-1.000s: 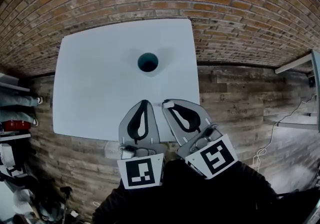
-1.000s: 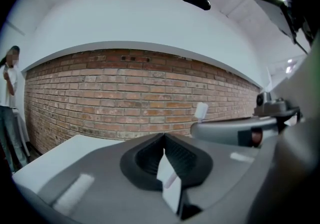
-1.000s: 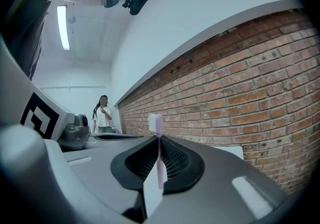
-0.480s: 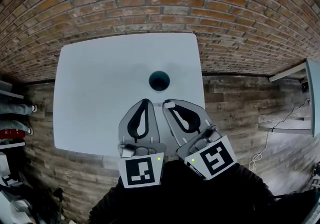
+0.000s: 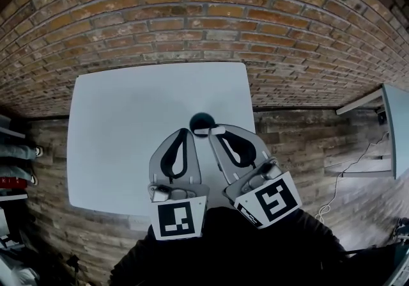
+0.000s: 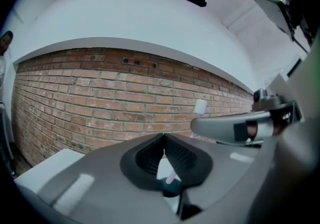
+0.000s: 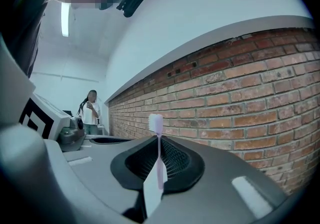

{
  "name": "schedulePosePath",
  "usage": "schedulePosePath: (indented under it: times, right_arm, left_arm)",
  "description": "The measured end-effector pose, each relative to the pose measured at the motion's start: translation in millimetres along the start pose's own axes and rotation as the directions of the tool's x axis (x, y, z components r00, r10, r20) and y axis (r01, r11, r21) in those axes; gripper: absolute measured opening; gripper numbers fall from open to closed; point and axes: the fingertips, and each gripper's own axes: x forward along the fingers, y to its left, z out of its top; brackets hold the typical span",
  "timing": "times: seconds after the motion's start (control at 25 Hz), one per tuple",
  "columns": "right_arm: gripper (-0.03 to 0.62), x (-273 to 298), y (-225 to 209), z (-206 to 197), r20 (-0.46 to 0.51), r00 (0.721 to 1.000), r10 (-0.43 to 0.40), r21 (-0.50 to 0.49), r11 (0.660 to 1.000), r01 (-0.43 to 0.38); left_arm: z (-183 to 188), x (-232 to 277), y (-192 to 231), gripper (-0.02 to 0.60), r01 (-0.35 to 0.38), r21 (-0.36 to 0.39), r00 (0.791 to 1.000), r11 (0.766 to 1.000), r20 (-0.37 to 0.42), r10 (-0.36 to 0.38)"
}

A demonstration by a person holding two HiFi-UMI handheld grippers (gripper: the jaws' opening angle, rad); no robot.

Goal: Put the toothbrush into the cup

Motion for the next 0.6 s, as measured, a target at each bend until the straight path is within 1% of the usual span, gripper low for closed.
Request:
schedulePosePath:
  times: [0.24, 0.36, 0.6]
  right_arm:
    - [0.015, 1.0, -22.5, -0.3, -0.011, 1.000, -0.004, -0.003, 1.000, 0.004]
    - [0.015, 2.8, -30.4, -10.5, -0.030, 1.000, -0.005, 0.011, 1.000, 0.005]
    - [0.015, 15.8, -35.2, -31.3, -0.069, 0.997, 0.029, 0.033, 0.999, -0.027]
  left_arm:
    - [0.0, 20.1, -9.6, 0.008, -0.004, -0.009, 1.000, 1.000, -0.006, 0.004]
    - [-9.6, 27.1, -12.7, 0.008, -0.005, -0.014, 0.999, 1.000, -0.032, 0.005]
    - [-28.4, 38.7, -9.5, 0.008, -0.025, -0.028, 0.996, 0.999, -0.085, 0.022]
